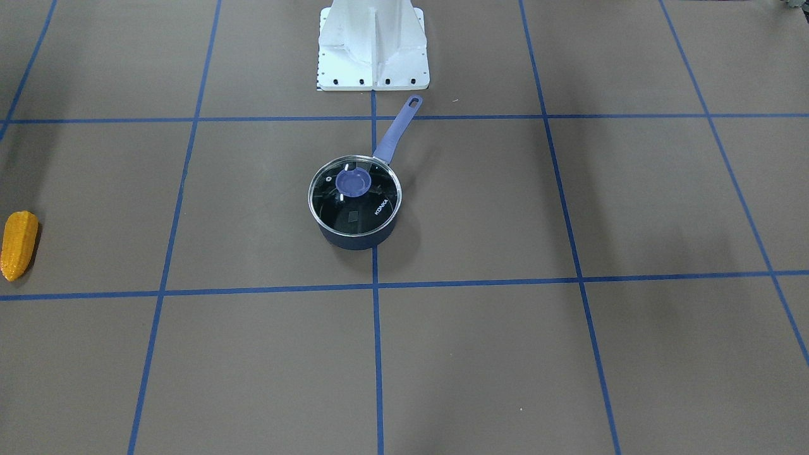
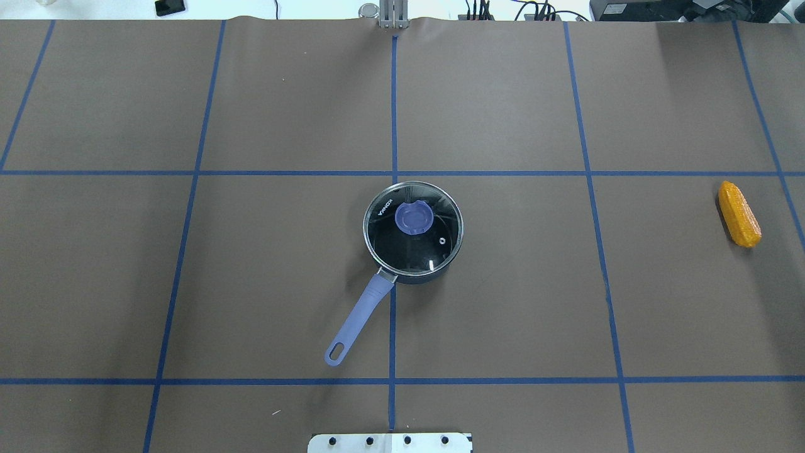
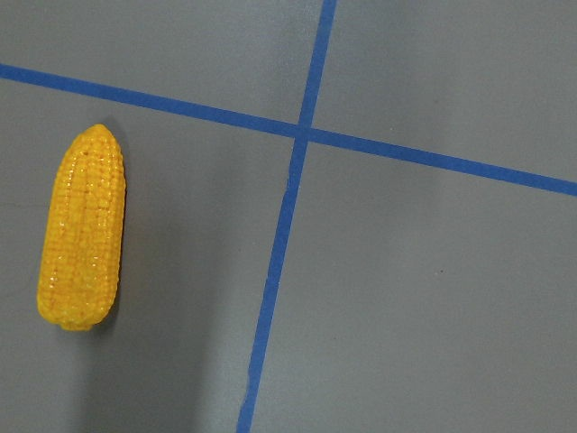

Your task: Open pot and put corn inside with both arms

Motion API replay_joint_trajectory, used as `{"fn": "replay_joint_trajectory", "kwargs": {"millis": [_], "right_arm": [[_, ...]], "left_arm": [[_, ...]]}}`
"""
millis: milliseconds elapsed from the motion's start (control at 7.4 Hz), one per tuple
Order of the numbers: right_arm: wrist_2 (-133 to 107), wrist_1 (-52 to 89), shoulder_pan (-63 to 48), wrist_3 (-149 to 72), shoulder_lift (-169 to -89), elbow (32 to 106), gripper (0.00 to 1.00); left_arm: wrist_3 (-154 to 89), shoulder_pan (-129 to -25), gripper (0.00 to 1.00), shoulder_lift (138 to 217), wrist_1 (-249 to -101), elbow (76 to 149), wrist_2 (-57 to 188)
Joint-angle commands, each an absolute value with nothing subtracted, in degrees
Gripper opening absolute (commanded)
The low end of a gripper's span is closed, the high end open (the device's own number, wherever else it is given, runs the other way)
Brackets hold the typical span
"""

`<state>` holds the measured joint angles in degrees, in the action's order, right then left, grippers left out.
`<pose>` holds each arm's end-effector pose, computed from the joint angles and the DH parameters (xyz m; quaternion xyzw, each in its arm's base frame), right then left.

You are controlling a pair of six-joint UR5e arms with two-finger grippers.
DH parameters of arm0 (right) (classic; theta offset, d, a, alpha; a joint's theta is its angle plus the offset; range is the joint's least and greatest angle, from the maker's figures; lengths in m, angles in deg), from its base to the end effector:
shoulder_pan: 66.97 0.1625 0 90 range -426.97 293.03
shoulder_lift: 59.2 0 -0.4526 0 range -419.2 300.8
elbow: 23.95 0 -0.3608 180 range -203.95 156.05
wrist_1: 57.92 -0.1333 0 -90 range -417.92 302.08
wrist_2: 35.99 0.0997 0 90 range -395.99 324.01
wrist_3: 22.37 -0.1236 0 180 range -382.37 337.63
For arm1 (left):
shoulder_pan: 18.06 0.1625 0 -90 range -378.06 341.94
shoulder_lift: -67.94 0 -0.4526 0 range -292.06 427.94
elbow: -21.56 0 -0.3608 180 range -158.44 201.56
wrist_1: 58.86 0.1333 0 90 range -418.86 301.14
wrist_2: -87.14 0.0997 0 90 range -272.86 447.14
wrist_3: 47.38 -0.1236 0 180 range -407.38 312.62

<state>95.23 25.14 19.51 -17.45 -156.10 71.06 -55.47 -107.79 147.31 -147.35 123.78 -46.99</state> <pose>0.0264 -0.4161 0.7076 0.0455 -0.3511 -0.0843 0.9314 -0.0455 -0.3772 0.6859 0.0263 0.3747 0.0678 0.9243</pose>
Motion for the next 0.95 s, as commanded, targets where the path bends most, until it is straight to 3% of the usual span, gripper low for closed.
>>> {"fn": "replay_joint_trajectory", "kwargs": {"millis": [0, 811], "right_arm": [[95.2, 25.1, 19.5, -17.4, -156.1, 71.1, 1.00], [95.1, 24.7, 19.5, -17.4, -156.0, 71.5, 1.00]], "left_arm": [[-55.3, -107.7, 0.98, 147.4, -147.3, 123.8, -47.0], [-54.7, -107.7, 0.98, 149.9, -147.2, 124.3, -47.2]]}}
